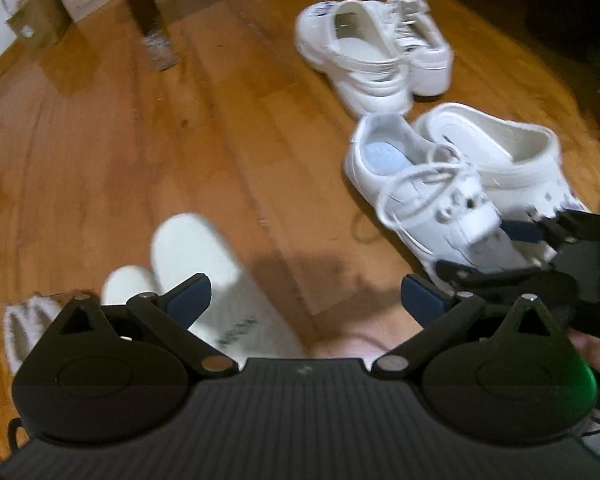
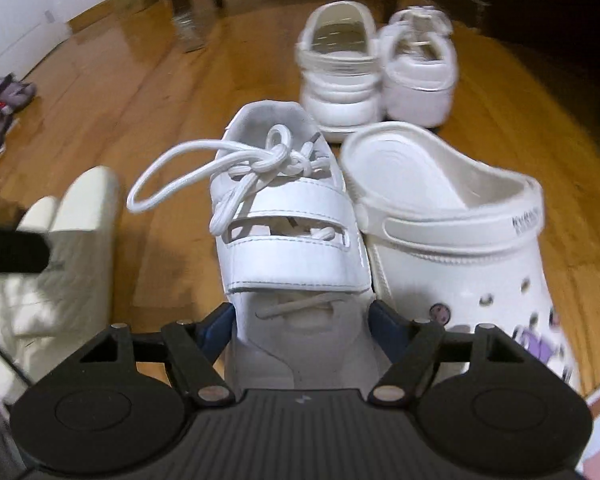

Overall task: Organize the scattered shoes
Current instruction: 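Open the right gripper and move the left tool to a white charm clog, then close the left gripper on the heel rim of the white clog, then carry the clog with the left gripper beside the white sneaker and release, then move the right gripper to the other Kuromi clog and grasp its rim, then lift the clog with the right gripper and set it beside the matching clog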

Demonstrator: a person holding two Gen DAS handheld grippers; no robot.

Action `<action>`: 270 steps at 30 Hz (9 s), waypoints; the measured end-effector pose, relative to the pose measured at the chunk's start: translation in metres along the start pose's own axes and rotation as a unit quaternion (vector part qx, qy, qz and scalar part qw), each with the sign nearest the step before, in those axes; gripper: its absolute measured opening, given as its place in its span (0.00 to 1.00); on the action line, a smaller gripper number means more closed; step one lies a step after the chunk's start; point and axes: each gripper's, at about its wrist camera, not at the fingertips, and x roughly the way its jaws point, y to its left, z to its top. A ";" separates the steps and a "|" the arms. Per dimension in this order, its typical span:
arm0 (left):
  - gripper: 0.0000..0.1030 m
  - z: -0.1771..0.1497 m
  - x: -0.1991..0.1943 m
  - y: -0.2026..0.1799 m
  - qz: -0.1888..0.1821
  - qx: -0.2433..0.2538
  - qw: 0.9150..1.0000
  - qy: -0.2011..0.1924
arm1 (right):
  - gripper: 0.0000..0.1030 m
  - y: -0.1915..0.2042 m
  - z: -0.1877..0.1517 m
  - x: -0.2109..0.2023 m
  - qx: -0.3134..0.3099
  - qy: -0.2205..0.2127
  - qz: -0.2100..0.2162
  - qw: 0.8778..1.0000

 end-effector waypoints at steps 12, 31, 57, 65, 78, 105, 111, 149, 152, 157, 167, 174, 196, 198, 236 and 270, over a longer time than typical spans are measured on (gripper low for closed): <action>1.00 -0.001 0.013 -0.007 -0.012 -0.029 0.999 0.017 | 0.61 -0.040 0.006 -0.005 0.038 0.013 -0.034 0.999; 1.00 0.026 0.042 0.012 -0.047 -0.139 0.989 -0.004 | 0.81 -0.100 -0.002 -0.055 0.139 -0.014 0.058 0.988; 0.98 0.205 0.184 0.017 0.043 -0.126 0.982 -0.135 | 0.83 -0.116 0.014 -0.051 0.164 -0.012 0.132 0.977; 0.12 0.221 0.205 0.003 0.036 -0.106 0.987 -0.118 | 0.83 -0.119 0.011 -0.043 0.170 -0.001 0.129 0.977; 0.12 0.159 0.166 0.008 0.067 -0.091 0.986 -0.125 | 0.83 -0.122 0.010 -0.052 0.160 -0.004 0.144 0.977; 0.19 -0.006 0.057 0.018 -0.028 -0.150 0.983 -0.101 | 0.85 -0.075 0.001 -0.092 0.051 0.012 0.149 0.987; 0.22 -0.011 0.051 0.001 -0.066 -0.138 0.985 -0.077 | 0.86 -0.066 0.000 -0.105 0.021 0.008 0.124 0.992; 0.83 -0.068 -0.015 -0.005 -0.090 -0.025 0.993 -0.079 | 0.65 0.009 0.014 -0.102 -0.269 -0.040 0.121 0.955; 0.86 -0.069 -0.015 -0.005 -0.086 -0.028 0.993 -0.076 | 0.65 0.009 0.020 -0.093 -0.282 -0.026 0.123 0.951; 0.86 -0.071 -0.010 -0.002 -0.096 -0.046 0.992 -0.066 | 0.50 0.006 0.033 -0.074 -0.274 -0.025 0.100 0.956; 0.88 -0.077 -0.003 0.006 -0.082 -0.078 0.992 -0.049 | 0.40 0.013 0.029 -0.055 -0.306 -0.021 0.118 0.944; 0.90 -0.076 -0.002 0.006 -0.079 -0.083 0.992 -0.050 | 0.42 0.044 0.034 -0.032 -0.343 -0.042 0.091 0.934; 0.95 -0.044 -0.031 0.033 -0.055 -0.106 0.986 -0.113 | 0.26 0.001 0.091 -0.023 -0.089 -0.047 0.168 0.981; 0.95 -0.039 -0.033 0.033 -0.052 -0.097 0.987 -0.113 | 0.23 0.000 0.092 -0.029 -0.090 -0.063 0.164 0.980; 0.95 0.072 0.003 -0.090 -0.117 -0.018 0.993 -0.022 | 0.07 -0.316 0.080 -0.110 0.402 -0.162 0.109 0.895; 0.95 0.072 -0.002 -0.139 -0.171 0.070 0.983 -0.022 | 0.84 -0.263 0.118 0.030 -0.039 0.002 -0.013 0.999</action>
